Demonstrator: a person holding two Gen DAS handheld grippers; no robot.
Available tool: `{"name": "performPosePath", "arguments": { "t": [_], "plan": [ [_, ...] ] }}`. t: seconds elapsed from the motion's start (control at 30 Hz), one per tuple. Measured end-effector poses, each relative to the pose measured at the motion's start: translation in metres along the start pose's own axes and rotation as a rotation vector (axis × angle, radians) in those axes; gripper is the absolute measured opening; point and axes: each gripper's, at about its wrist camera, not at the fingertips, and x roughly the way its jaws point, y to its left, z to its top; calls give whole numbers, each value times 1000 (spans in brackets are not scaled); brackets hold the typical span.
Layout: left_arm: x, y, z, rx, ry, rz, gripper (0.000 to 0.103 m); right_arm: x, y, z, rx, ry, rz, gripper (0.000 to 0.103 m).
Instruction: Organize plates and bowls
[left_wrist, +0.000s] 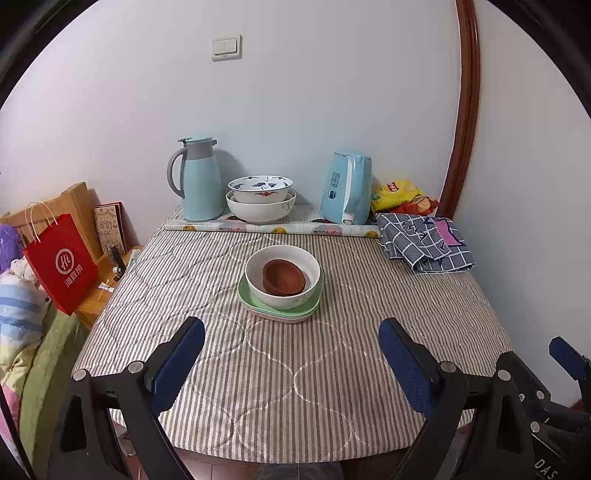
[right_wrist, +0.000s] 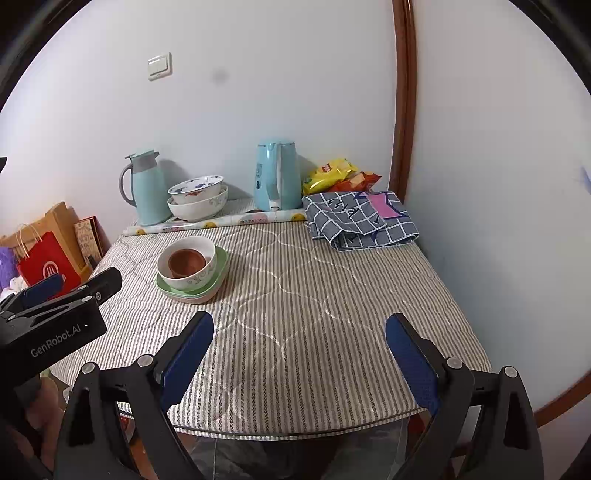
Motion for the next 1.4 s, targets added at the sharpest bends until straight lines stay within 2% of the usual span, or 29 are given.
{"name": "performPosePath", "arguments": {
  "t": [1.4],
  "plan": [
    [-3,-3,-4,1,9,-6,96,-7,-5,-1,16,-11,3,93]
  ]
}}
